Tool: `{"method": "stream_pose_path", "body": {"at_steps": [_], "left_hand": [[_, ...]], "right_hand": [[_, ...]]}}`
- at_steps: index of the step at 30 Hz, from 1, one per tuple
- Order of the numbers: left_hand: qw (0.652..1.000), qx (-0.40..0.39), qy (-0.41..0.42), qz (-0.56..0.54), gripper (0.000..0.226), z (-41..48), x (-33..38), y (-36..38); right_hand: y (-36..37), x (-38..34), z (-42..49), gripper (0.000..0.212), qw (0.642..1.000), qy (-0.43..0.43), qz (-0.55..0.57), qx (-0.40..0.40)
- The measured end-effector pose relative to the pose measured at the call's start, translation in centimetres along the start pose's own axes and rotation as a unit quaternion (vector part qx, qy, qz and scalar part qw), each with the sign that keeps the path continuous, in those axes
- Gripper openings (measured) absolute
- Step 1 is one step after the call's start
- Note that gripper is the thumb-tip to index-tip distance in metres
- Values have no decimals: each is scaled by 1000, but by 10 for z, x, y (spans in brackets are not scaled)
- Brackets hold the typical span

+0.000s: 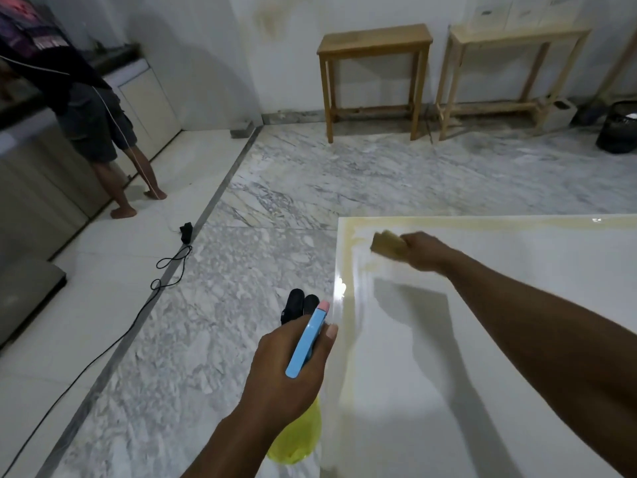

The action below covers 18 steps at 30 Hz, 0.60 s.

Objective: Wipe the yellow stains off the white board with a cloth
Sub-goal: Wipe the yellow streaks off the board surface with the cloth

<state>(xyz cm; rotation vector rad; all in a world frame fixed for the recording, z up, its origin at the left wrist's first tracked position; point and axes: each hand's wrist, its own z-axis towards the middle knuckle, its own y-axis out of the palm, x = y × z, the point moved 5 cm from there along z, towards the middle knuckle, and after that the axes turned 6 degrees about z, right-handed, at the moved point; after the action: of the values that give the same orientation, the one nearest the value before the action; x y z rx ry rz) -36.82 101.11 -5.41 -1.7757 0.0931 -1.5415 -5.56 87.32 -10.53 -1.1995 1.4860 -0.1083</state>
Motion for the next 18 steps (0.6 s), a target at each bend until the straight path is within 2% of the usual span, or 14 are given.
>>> {"method": "stream_pose_path", "body": {"at_steps": [2, 4, 7, 12, 18], "left_hand": [[1000, 15, 6, -3, 39, 23, -7, -2], [999, 34, 7, 1, 30, 41, -15, -4], [999, 42, 1, 10, 27, 57, -29, -4], [999, 28, -22, 17, 41, 72, -52, -2], [999, 15, -20, 33, 34, 63, -50, -5]], "right_hand": [[-3, -9, 53, 35, 995, -20, -86, 42], [8, -3, 97, 56, 992, -22, -108, 55], [58, 22, 130, 60, 982, -31, -187, -13], [104, 56, 120, 61, 969, -59, -241, 4], [124, 75, 56, 66, 971, -70, -226, 9]]}}
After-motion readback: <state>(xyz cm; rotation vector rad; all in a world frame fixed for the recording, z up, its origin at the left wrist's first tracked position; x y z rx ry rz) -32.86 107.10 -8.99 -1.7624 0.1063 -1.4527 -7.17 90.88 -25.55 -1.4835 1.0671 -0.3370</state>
